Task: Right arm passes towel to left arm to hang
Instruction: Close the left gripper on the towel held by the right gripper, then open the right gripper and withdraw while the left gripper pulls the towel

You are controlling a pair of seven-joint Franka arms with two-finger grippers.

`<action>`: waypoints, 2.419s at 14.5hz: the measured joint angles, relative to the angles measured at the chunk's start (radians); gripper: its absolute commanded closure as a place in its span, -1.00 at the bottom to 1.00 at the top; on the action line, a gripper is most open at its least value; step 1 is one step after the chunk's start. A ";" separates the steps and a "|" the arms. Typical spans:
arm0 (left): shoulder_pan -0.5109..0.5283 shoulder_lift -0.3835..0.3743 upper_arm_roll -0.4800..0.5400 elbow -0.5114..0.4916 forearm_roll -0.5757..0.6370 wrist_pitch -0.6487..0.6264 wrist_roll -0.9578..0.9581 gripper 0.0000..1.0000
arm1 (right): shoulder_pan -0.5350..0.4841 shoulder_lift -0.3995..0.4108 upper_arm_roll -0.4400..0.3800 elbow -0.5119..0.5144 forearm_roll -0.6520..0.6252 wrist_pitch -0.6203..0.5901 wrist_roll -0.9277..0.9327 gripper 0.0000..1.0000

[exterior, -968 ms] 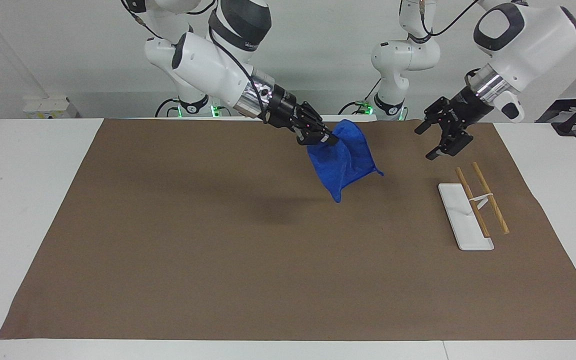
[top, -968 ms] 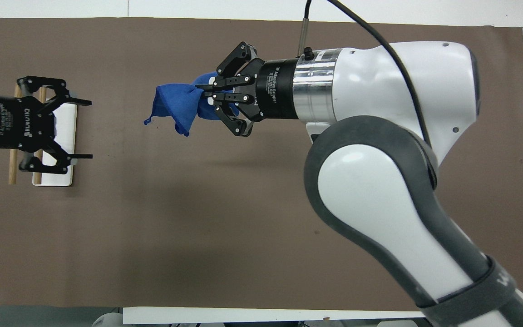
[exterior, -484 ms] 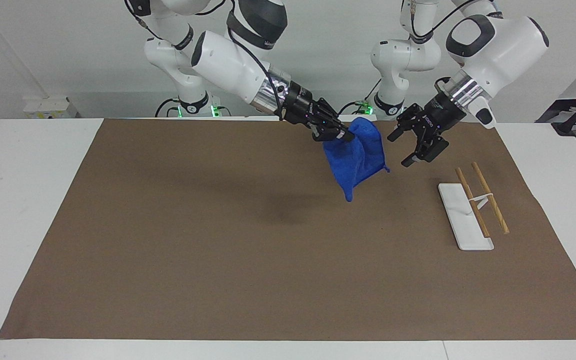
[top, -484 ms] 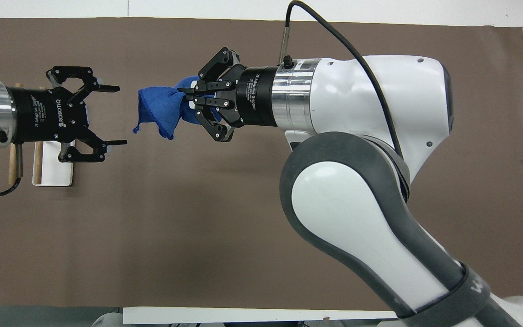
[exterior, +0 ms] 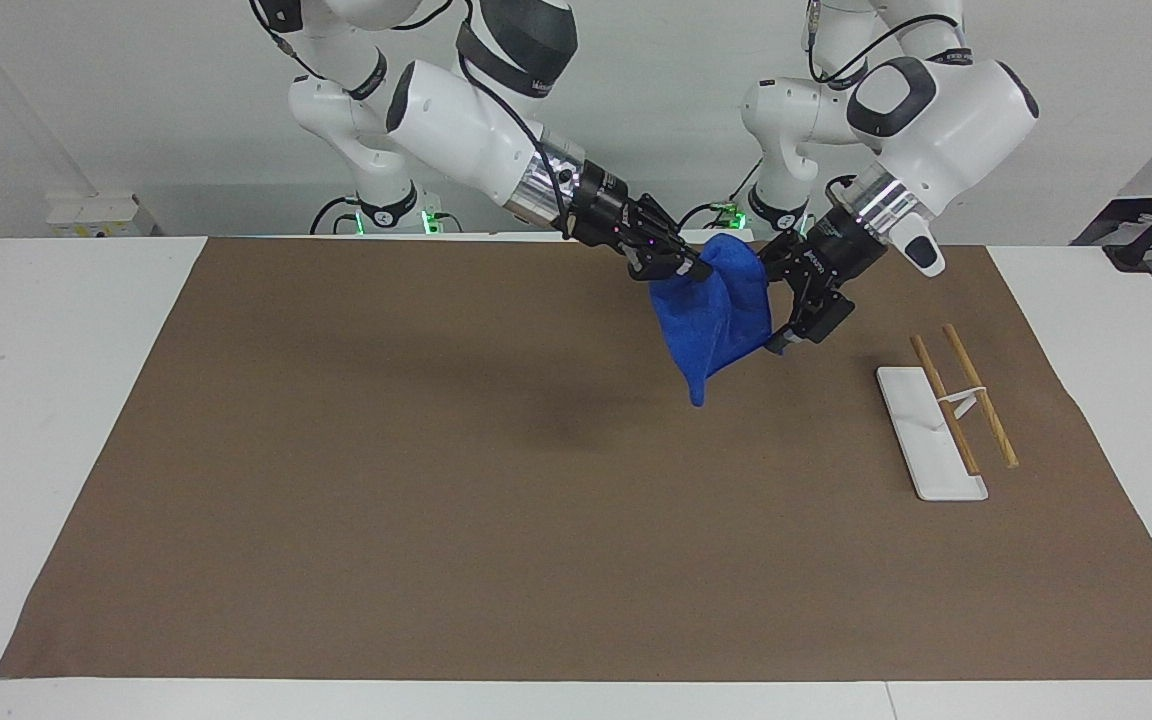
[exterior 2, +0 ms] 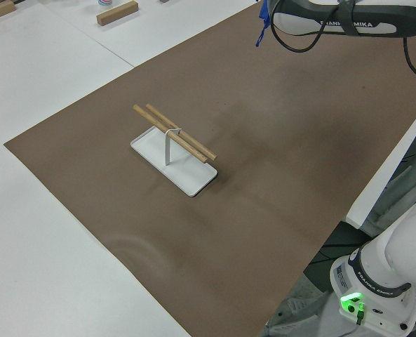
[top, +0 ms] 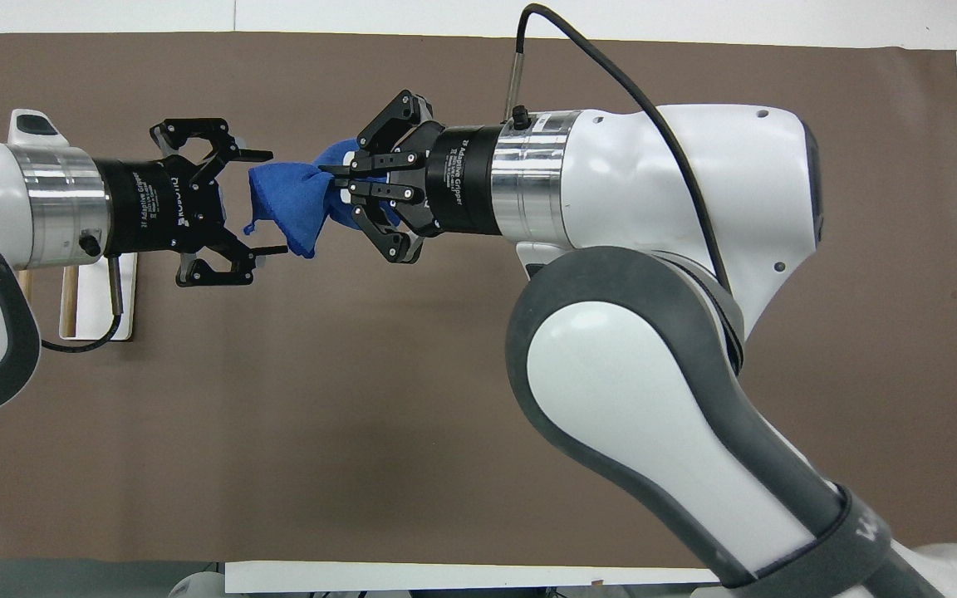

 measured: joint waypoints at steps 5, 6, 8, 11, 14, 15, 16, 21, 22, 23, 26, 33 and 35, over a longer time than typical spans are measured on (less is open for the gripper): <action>-0.010 0.015 0.002 0.001 -0.002 0.023 -0.002 1.00 | 0.002 0.003 0.007 0.000 0.000 0.001 0.000 1.00; -0.010 0.016 0.004 0.003 -0.002 0.023 -0.002 0.99 | 0.002 0.004 0.007 0.000 0.000 0.001 0.000 1.00; -0.010 0.016 0.006 0.007 -0.002 0.023 -0.002 1.00 | 0.002 0.004 0.007 0.000 0.000 0.001 0.000 1.00; -0.010 0.017 0.007 0.012 -0.002 0.021 -0.003 1.00 | 0.001 0.005 0.007 0.000 0.000 0.001 0.000 1.00; -0.010 0.020 0.007 0.018 -0.002 0.021 -0.003 1.00 | 0.001 0.005 0.007 0.000 0.000 0.001 0.000 1.00; -0.010 0.022 0.007 0.020 -0.002 0.021 -0.003 1.00 | 0.001 0.005 0.007 0.000 0.000 0.001 0.000 1.00; -0.010 0.023 0.007 0.023 -0.002 0.021 -0.003 1.00 | 0.001 0.005 0.007 0.001 0.000 0.001 0.000 0.45; -0.009 0.043 0.013 0.086 -0.002 -0.002 -0.003 1.00 | 0.003 0.005 0.008 0.000 -0.003 0.000 0.000 -1.00; -0.006 0.047 0.014 0.096 0.000 -0.003 -0.003 1.00 | 0.004 0.005 0.008 0.000 -0.006 0.000 0.000 -1.00; -0.002 0.049 0.018 0.104 0.005 -0.004 -0.003 1.00 | 0.005 0.005 0.009 0.000 -0.006 0.000 0.000 -1.00; 0.023 0.052 0.023 0.135 0.020 -0.018 -0.003 1.00 | 0.006 0.005 0.009 0.001 -0.007 0.000 -0.002 -1.00; 0.049 0.053 0.025 0.184 0.153 -0.023 0.001 0.99 | 0.007 0.005 0.009 -0.023 -0.169 -0.004 -0.190 -1.00; 0.078 0.053 0.026 0.185 0.169 -0.023 0.032 0.98 | 0.001 0.004 0.009 -0.056 -0.287 -0.039 -0.330 -1.00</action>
